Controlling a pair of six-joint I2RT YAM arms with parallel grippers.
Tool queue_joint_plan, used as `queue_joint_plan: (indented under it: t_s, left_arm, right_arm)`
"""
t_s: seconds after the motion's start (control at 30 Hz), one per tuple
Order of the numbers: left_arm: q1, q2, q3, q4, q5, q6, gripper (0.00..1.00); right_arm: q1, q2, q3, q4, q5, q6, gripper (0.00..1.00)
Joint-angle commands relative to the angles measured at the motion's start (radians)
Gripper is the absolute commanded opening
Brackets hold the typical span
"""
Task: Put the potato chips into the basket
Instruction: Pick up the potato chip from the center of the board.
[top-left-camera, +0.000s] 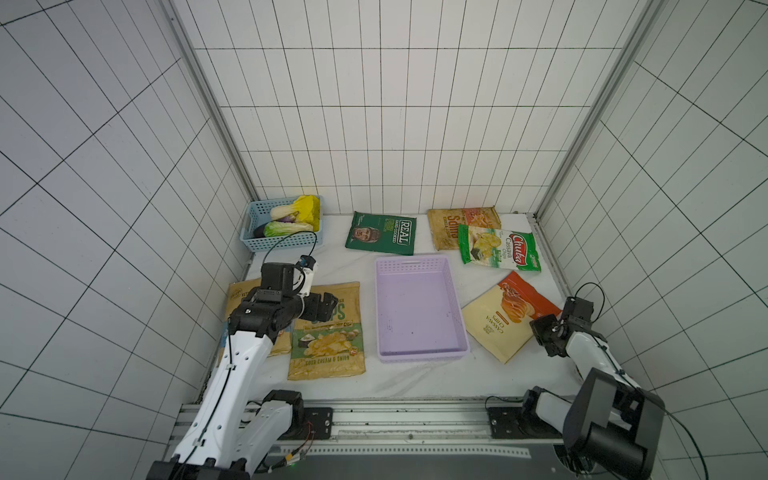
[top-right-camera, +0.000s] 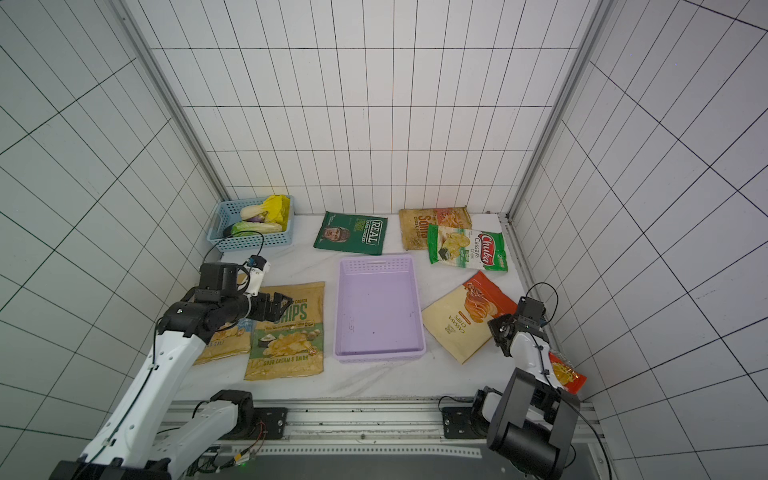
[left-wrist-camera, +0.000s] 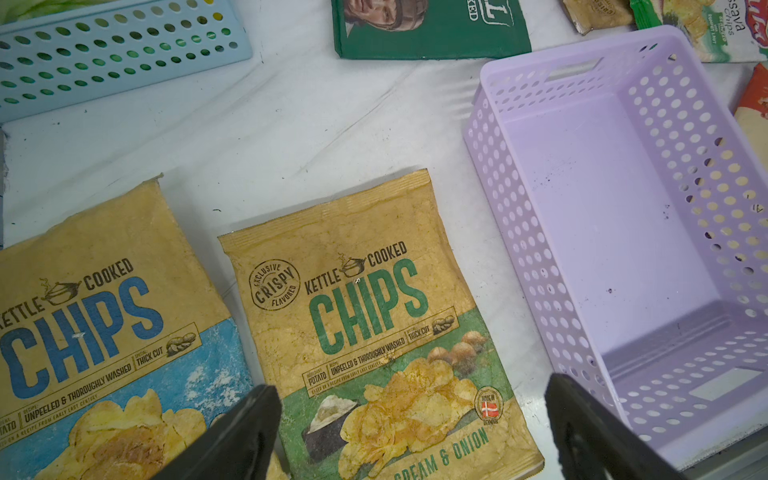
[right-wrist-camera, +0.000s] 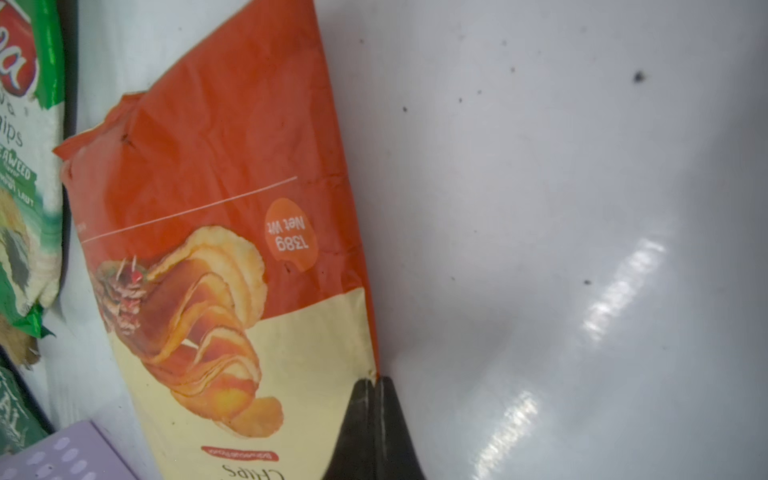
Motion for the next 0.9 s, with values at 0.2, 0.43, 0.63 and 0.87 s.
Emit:
queue_joint_plan:
  t_s: [0.2,0.43,0.63,0.87]
  left_arm:
    - [-0.003,-0.007,0.007,0.010,-0.013,-0.005,0.98]
    - [-0.003,-0.007,0.007,0.011,-0.019,-0.007,0.98]
    - [-0.003,-0.009,0.006,0.012,-0.020,-0.009,0.98]
    - [-0.003,-0.007,0.007,0.012,-0.025,-0.010,0.98]
  right_arm:
    - [-0.005,-0.162,0.048,-0.142,0.035,-0.067,0.00]
    - [-0.004,-0.314,0.142,-0.237,0.005,-0.083,0.00]
    - [-0.004,-0.348,0.258,-0.309,-0.030,-0.089,0.00]
    - [0.002,-0.360,0.364,-0.341,-0.065,-0.083,0.00]
